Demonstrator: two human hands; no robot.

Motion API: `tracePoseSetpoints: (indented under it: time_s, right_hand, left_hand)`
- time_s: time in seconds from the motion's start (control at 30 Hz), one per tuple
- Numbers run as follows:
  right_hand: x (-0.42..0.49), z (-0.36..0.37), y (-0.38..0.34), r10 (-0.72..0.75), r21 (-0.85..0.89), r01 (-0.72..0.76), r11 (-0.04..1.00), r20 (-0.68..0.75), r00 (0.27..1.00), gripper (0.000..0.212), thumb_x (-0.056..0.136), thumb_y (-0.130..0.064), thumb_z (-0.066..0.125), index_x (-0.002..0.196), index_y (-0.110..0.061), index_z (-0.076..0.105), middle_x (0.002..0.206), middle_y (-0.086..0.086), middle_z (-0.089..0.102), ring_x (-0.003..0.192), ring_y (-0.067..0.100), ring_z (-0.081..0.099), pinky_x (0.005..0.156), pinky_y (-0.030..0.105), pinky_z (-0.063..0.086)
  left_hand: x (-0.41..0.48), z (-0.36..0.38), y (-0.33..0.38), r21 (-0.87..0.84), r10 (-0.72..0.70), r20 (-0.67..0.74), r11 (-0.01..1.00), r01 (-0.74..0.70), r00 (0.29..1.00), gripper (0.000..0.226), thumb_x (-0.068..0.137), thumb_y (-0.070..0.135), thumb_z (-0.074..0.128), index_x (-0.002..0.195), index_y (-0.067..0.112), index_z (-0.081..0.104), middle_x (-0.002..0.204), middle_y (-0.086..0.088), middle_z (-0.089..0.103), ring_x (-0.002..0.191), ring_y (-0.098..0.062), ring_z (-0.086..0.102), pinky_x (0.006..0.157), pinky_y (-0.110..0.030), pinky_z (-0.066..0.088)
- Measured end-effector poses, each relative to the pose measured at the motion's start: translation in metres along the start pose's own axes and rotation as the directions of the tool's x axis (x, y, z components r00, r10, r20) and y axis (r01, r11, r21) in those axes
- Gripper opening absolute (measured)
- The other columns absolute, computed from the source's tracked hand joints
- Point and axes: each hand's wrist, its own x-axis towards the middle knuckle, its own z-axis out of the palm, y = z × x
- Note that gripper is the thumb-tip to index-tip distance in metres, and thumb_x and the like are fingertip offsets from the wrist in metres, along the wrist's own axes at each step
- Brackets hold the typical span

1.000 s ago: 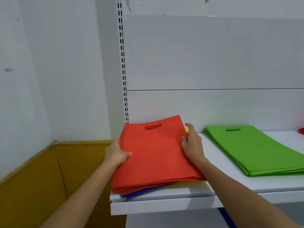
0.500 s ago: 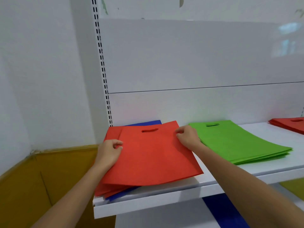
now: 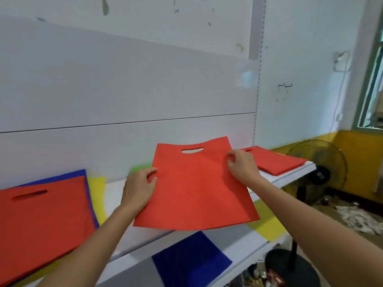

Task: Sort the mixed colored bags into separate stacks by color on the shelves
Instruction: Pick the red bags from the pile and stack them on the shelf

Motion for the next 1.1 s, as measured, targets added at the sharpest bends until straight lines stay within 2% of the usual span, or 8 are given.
tracePoseSetpoints:
  time_s: [0.13, 0.37, 0.57, 0.8, 0.97, 1.1]
  right_hand:
    - [0.009, -0.069, 0.103, 0.071, -0.103, -0.080, 0.991, -0.094, 0.993, 0.025, 0.082, -0.006, 0.047, 0.094, 0.000, 0.068, 0.104, 0.019, 0.067, 0.103, 0.037, 0.058, 0.086, 0.042, 0.045]
    - [0.007, -0.153, 0.249, 0.191, -0.241, -0.223, 0.945, -0.151, 0.970, 0.026, 0.087, -0.010, 0.046, 0.101, -0.004, 0.067, 0.110, 0.019, 0.064, 0.105, 0.037, 0.056, 0.086, 0.040, 0.045]
    - [0.021, -0.182, 0.351, 0.272, -0.330, -0.308, 0.892, -0.152, 0.950, 0.033, 0.090, -0.005, 0.038, 0.115, 0.001, 0.059, 0.116, 0.022, 0.057, 0.110, 0.038, 0.051, 0.091, 0.042, 0.041]
    - [0.099, -0.191, 0.444, 0.295, -0.373, -0.333, 0.866, -0.157, 0.943, 0.041, 0.091, -0.005, 0.035, 0.128, -0.004, 0.054, 0.128, 0.023, 0.053, 0.119, 0.037, 0.048, 0.099, 0.042, 0.039]
    - [0.166, -0.188, 0.492, 0.243, -0.369, -0.290, 0.883, -0.168, 0.955, 0.025, 0.089, -0.010, 0.041, 0.098, -0.001, 0.063, 0.101, 0.020, 0.060, 0.097, 0.036, 0.055, 0.083, 0.041, 0.044]
    - [0.214, -0.178, 0.511, 0.191, -0.321, -0.239, 0.916, -0.173, 0.966, 0.019, 0.086, -0.009, 0.045, 0.088, 0.001, 0.061, 0.091, 0.019, 0.060, 0.090, 0.036, 0.055, 0.073, 0.038, 0.040]
  left_hand:
    - [0.006, 0.094, 0.084, -0.043, 0.101, 0.099, 0.994, -0.097, 0.990, 0.037, 0.087, 0.014, 0.055, 0.124, 0.012, 0.059, 0.127, -0.009, 0.060, 0.118, -0.026, 0.053, 0.100, -0.032, 0.038]
    - [-0.002, 0.218, 0.209, -0.076, 0.236, 0.251, 0.972, -0.224, 0.939, 0.043, 0.090, 0.021, 0.049, 0.133, 0.018, 0.051, 0.129, -0.006, 0.057, 0.118, -0.029, 0.046, 0.101, -0.036, 0.036]
    - [0.022, 0.298, 0.281, -0.152, 0.339, 0.299, 0.940, -0.306, 0.892, 0.042, 0.090, 0.021, 0.048, 0.131, 0.019, 0.052, 0.128, -0.001, 0.058, 0.118, -0.026, 0.046, 0.103, -0.036, 0.034]
    - [0.084, 0.385, 0.336, -0.181, 0.389, 0.291, 0.920, -0.349, 0.874, 0.038, 0.090, 0.025, 0.051, 0.127, 0.023, 0.057, 0.126, 0.001, 0.060, 0.118, -0.023, 0.047, 0.100, -0.034, 0.034]
    - [0.143, 0.435, 0.366, -0.160, 0.374, 0.283, 0.926, -0.341, 0.883, 0.036, 0.088, 0.022, 0.051, 0.122, 0.024, 0.061, 0.126, 0.000, 0.061, 0.118, -0.025, 0.048, 0.100, -0.034, 0.036]
    - [0.180, 0.458, 0.377, -0.121, 0.351, 0.255, 0.936, -0.331, 0.901, 0.036, 0.089, 0.020, 0.051, 0.124, 0.022, 0.060, 0.121, -0.003, 0.063, 0.116, -0.025, 0.047, 0.098, -0.032, 0.034]
